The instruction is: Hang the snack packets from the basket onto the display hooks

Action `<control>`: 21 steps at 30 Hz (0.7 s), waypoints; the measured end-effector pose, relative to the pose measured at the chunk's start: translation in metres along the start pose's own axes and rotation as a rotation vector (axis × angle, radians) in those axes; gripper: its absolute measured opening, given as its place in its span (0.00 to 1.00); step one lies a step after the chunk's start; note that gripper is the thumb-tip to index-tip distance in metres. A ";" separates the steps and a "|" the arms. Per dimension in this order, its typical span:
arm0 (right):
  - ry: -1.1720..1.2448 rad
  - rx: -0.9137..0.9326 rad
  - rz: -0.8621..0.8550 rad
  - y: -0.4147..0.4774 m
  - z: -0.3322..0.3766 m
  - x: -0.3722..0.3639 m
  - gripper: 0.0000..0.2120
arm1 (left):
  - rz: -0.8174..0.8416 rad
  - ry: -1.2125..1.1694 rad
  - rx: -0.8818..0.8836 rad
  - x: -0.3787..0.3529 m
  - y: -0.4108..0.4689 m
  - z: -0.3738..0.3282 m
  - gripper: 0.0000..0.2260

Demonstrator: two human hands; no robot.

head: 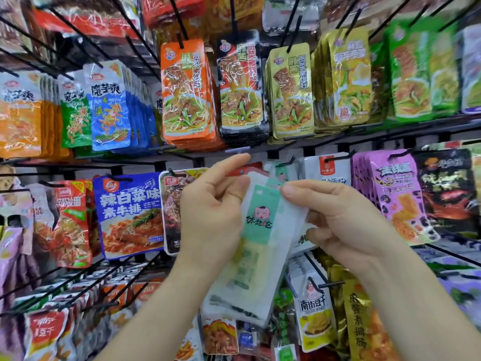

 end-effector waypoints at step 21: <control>-0.505 0.483 -0.385 0.034 0.041 0.048 0.05 | 0.351 0.533 -0.188 -0.039 0.007 -0.001 0.12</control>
Point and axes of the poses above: each hand's wrist, its own y-axis towards the middle knuckle, its own x-axis out of the back of the hand, z = x × y, the point moved 7 cm from there along y, towards the middle knuckle, and after that the axes turned 3 degrees about -x, right-handed, at the moved point
